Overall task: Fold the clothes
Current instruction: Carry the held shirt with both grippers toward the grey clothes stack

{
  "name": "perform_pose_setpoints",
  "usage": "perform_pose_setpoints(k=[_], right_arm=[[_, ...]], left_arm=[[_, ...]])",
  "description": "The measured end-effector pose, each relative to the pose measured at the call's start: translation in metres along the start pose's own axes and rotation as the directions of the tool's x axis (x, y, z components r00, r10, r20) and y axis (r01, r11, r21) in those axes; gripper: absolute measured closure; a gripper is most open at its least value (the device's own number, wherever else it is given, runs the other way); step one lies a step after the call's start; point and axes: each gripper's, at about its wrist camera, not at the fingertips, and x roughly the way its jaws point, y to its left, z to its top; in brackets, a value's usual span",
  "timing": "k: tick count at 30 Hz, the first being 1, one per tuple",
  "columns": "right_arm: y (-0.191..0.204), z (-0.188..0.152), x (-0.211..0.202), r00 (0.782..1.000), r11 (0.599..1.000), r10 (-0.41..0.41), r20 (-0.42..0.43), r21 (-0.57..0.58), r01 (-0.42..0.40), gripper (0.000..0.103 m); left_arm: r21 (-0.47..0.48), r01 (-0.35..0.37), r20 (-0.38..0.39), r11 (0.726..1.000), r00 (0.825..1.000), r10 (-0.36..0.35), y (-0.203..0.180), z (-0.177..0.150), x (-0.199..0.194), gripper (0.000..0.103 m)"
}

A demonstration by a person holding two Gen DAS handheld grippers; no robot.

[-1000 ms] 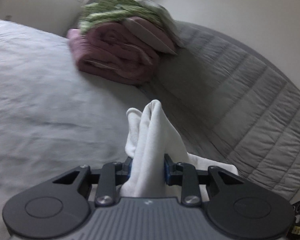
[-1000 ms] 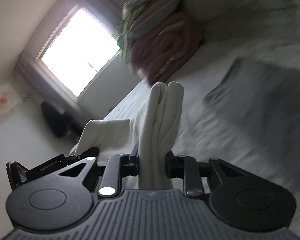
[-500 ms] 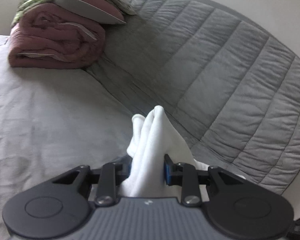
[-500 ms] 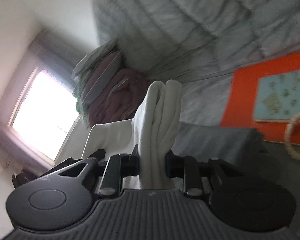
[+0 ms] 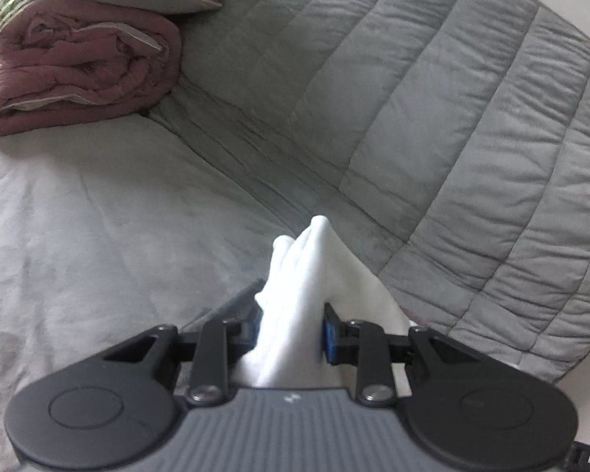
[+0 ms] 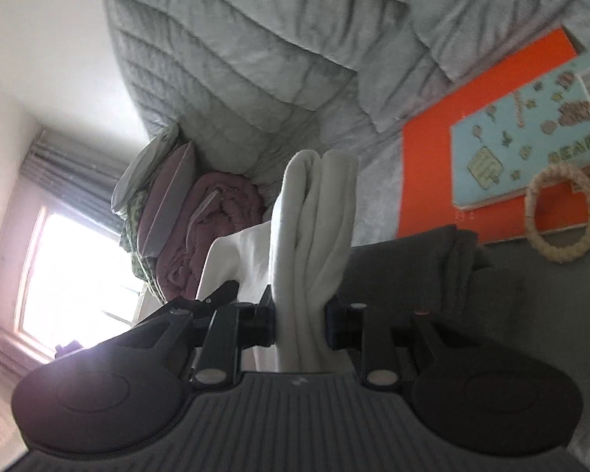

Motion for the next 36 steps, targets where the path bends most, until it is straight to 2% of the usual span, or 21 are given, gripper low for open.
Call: perform_pose_setpoints(k=[6, 12, 17, 25, 27, 32, 36], right_arm=[[-0.013, -0.003, -0.002, 1.000, 0.991, 0.011, -0.007, 0.132, -0.010, 0.076], [-0.018, -0.005, -0.006, 1.000, 0.981, 0.006, 0.007, 0.192, -0.007, 0.076], [-0.021, -0.009, -0.005, 1.000, 0.978, -0.021, 0.007, 0.210, 0.019, 0.076], [-0.017, -0.011, -0.012, 0.999, 0.976, 0.010, 0.032, 0.215, -0.017, 0.076], [-0.019, -0.012, -0.012, 1.000, 0.973, -0.001, 0.022, 0.232, -0.004, 0.076], [-0.016, -0.018, -0.008, 0.997, 0.980, -0.076, 0.002, 0.185, 0.075, 0.076], [-0.016, -0.022, -0.008, 0.996, 0.981, -0.090, 0.007, 0.171, 0.087, 0.076]], left_arm=[[0.003, 0.001, -0.023, 1.000, 1.000, -0.001, 0.003, 0.001, 0.008, 0.074], [-0.006, -0.006, -0.064, 1.000, 0.998, 0.006, 0.001, 0.007, 0.012, 0.074], [-0.023, -0.005, -0.096, 1.000, 0.995, 0.003, 0.005, 0.007, 0.019, 0.074], [-0.002, -0.005, -0.107, 1.000, 0.994, 0.005, -0.002, 0.016, 0.013, 0.074], [-0.008, 0.007, -0.115, 1.000, 0.993, -0.008, 0.005, 0.011, 0.019, 0.074], [-0.028, 0.025, -0.113, 0.999, 0.993, -0.028, 0.022, -0.002, 0.029, 0.072], [-0.015, 0.020, -0.102, 1.000, 0.995, -0.021, 0.022, -0.002, 0.031, 0.071]])
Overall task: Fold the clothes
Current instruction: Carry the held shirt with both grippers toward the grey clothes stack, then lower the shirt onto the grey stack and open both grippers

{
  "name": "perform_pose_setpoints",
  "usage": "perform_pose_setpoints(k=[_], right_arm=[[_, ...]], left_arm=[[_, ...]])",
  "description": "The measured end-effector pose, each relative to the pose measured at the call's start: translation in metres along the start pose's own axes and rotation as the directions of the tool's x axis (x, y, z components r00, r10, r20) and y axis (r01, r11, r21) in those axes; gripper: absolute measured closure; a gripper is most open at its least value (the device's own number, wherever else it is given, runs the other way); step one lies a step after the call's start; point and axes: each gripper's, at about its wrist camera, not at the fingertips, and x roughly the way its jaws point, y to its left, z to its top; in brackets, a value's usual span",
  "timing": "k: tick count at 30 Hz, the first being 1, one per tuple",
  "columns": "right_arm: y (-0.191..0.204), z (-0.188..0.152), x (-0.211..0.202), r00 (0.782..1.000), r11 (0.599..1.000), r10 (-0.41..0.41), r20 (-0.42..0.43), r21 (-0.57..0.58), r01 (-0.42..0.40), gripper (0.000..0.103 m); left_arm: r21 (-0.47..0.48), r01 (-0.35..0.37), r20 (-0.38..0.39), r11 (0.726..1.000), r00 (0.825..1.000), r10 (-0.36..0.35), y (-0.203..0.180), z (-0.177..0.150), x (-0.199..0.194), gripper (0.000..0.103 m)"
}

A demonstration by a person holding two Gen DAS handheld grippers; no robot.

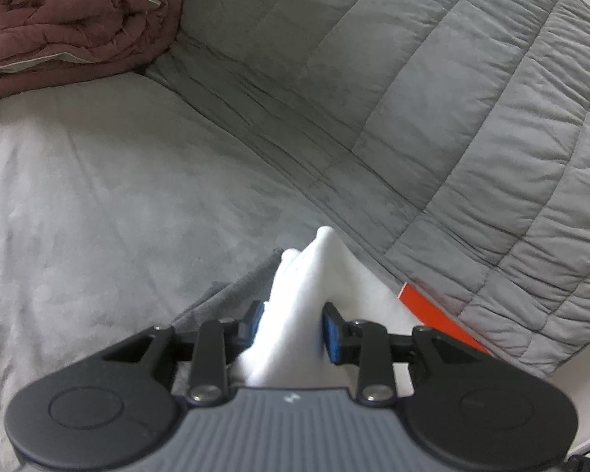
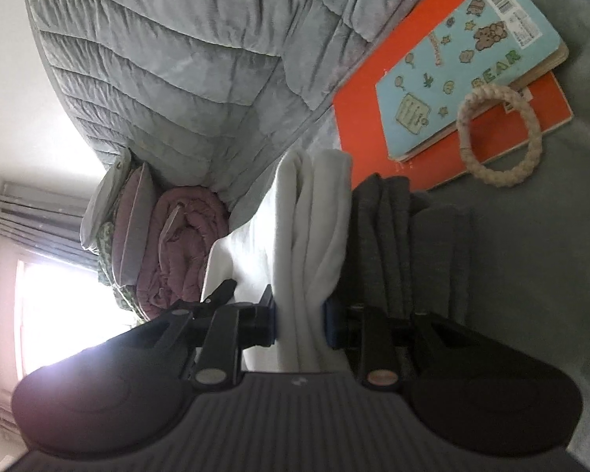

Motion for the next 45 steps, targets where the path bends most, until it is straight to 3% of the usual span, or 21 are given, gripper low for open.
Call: perform_pose_setpoints(k=[4, 7, 16, 23, 25, 27, 29, 33, 36, 38, 41, 45], right_arm=[[-0.002, -0.001, 0.001, 1.000, 1.000, -0.025, 0.001, 0.006, 0.025, 0.075], [-0.005, 0.000, -0.002, 0.997, 0.997, -0.070, 0.023, 0.020, 0.069, 0.068], [0.000, -0.005, -0.014, 0.991, 0.993, -0.109, 0.075, -0.035, 0.112, 0.064], [0.005, -0.006, -0.016, 0.985, 0.986, -0.144, 0.096, -0.065, 0.151, 0.063], [0.006, -0.002, -0.022, 0.978, 0.984, -0.156, 0.141, -0.069, 0.167, 0.062], [0.010, 0.001, -0.030, 0.964, 0.978, -0.161, 0.212, -0.098, 0.185, 0.061], [0.017, 0.003, -0.037, 0.952, 0.974, -0.135, 0.276, -0.140, 0.179, 0.061], [0.035, -0.003, -0.036, 0.962, 0.957, 0.009, 0.273, -0.280, 0.071, 0.061], [0.055, -0.017, -0.025, 0.979, 0.898, 0.079, 0.186, -0.440, 0.011, 0.061], [0.060, -0.025, -0.015, 0.989, 0.874, 0.064, 0.133, -0.487, 0.009, 0.061], [0.058, -0.032, 0.005, 0.997, 0.859, -0.022, 0.068, -0.510, 0.054, 0.061], [0.057, -0.033, 0.017, 0.993, 0.840, -0.101, 0.065, -0.529, 0.121, 0.063]], left_arm=[[0.010, -0.007, 0.012, 1.000, 1.000, 0.007, -0.002, 0.001, 0.001, 0.066], [0.009, -0.030, 0.030, 1.000, 0.999, 0.030, 0.000, -0.001, 0.001, 0.060], [0.035, -0.116, 0.180, 0.993, 0.978, 0.108, 0.000, -0.001, -0.011, 0.051], [0.036, -0.220, 0.318, 0.975, 0.928, 0.197, -0.005, -0.001, -0.037, 0.054], [0.035, -0.248, 0.369, 0.968, 0.904, 0.218, -0.006, -0.005, -0.051, 0.054], [0.091, -0.278, 0.421, 0.956, 0.881, 0.216, -0.014, -0.013, -0.065, 0.054], [0.154, -0.301, 0.448, 0.941, 0.870, 0.205, -0.024, -0.022, -0.071, 0.054], [0.227, -0.303, 0.454, 0.925, 0.874, 0.175, -0.038, -0.042, -0.067, 0.053], [0.242, -0.293, 0.453, 0.925, 0.877, 0.159, -0.044, -0.053, -0.056, 0.054], [0.245, -0.293, 0.441, 0.924, 0.883, 0.163, -0.046, -0.057, -0.046, 0.054], [0.233, -0.300, 0.422, 0.925, 0.888, 0.182, -0.046, -0.061, -0.033, 0.063], [0.215, -0.319, 0.413, 0.923, 0.886, 0.210, -0.041, -0.062, -0.023, 0.068]])
